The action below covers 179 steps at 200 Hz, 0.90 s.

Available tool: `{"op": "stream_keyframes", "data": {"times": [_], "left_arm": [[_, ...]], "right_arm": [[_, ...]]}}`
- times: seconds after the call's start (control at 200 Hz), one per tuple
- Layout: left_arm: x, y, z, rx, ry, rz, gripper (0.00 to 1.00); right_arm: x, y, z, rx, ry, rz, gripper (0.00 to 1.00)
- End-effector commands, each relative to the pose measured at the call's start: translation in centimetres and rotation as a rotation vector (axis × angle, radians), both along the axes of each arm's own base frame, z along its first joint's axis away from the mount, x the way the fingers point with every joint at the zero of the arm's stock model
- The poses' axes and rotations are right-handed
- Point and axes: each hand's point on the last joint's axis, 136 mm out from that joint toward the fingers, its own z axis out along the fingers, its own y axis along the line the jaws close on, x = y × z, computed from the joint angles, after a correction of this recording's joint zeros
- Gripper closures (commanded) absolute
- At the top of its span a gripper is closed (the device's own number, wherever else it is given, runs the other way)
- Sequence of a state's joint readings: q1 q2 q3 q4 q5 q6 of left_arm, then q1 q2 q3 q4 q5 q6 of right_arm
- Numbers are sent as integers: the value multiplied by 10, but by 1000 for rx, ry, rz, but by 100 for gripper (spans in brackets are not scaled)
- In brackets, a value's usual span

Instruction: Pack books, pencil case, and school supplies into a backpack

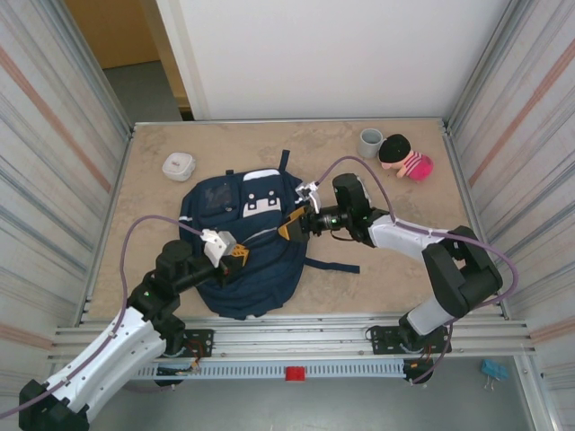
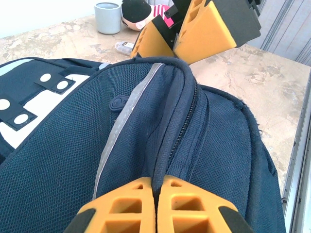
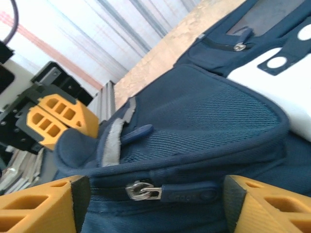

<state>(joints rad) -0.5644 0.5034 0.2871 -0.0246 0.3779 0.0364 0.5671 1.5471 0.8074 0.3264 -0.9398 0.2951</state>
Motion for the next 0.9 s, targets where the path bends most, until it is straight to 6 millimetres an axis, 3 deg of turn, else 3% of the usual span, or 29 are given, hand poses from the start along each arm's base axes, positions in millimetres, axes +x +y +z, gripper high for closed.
{"op": "stream_keyframes", "data": {"times": [0.0,0.125,0.256,0.351,0.446,0.596,0.767,0.892], "left_arm": [[0,-5,40,-101,-121,-22,100],[2,-1,38,-95,-118,1,100],[2,0,40,-99,-127,5,100],[0,-1,42,-106,-132,-5,100],[-2,-3,43,-112,-132,-16,100],[-2,-4,43,-117,-132,-22,100],[-2,-4,44,-118,-135,-22,100],[-2,-4,45,-118,-137,-23,100]], "right_arm": [[-27,-1,12,26,1,119,32],[-59,-11,26,33,5,197,39],[-75,-23,38,26,-17,208,40],[-66,-29,42,18,-48,153,34],[-41,-31,39,-24,-73,63,27],[-16,-18,36,-32,-80,47,24],[-22,2,26,-23,-43,139,27],[-35,6,22,-15,-10,193,37]]}}
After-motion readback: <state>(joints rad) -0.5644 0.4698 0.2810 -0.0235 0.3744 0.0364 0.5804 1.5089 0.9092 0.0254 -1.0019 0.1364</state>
